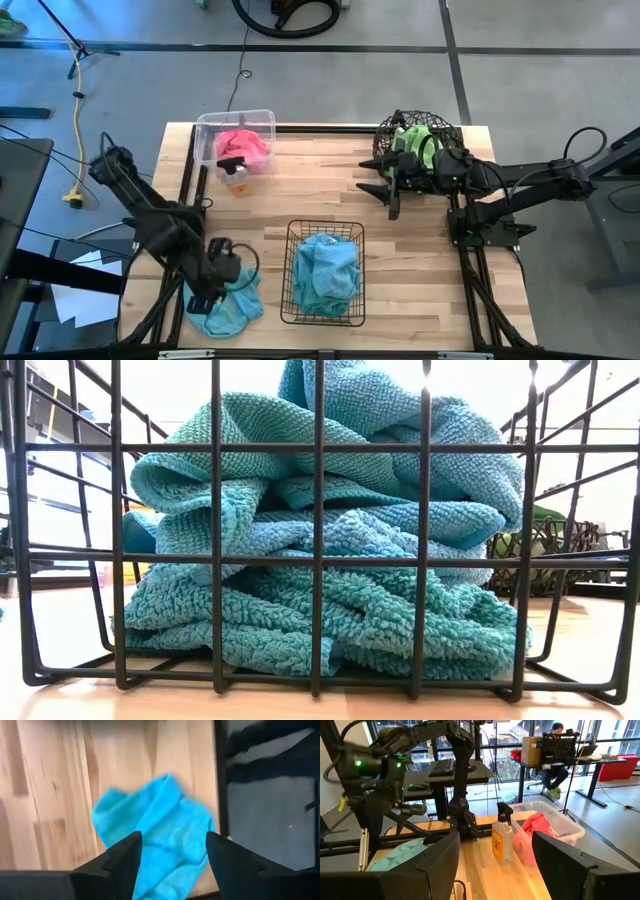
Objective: Sort microfiber towel by color & place in baskets
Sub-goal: Put the blue towel into the bottom basket
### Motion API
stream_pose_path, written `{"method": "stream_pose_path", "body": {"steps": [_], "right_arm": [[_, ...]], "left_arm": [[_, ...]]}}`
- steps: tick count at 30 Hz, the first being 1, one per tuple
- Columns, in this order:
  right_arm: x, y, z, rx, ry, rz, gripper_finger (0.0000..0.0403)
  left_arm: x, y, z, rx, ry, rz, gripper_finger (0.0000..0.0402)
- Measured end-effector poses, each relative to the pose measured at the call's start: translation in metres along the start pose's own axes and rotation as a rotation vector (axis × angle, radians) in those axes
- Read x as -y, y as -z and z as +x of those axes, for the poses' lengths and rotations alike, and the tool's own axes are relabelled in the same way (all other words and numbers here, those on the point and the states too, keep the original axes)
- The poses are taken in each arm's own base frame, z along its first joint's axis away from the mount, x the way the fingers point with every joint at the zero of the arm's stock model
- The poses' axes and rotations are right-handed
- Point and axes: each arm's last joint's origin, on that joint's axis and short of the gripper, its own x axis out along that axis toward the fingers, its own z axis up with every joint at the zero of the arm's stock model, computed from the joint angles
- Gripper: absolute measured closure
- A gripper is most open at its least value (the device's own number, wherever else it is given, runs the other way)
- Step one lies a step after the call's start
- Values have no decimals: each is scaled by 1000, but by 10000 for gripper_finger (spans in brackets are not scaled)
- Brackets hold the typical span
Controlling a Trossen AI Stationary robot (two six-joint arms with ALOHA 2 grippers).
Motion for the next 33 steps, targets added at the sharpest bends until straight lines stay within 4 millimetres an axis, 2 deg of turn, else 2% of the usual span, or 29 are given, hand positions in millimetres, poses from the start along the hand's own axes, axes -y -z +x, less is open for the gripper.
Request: {"method": "stream_pose_path", "body": {"steps": [10, 18, 27, 33], "right_arm": [[0, 6, 0, -66, 4, 44, 157], [1, 12, -1, -123, 11, 65, 157], [1, 12, -1, -127, 11, 65, 157], [1, 15, -1, -149, 13, 61, 157]], "left_arm": [[7, 35, 70, -136, -53, -110, 133], [5, 54, 100, -224, -94, -346, 126], [19, 58, 133, -273, -96, -445, 126], [18, 64, 161, -326, -191, -447, 126]]}}
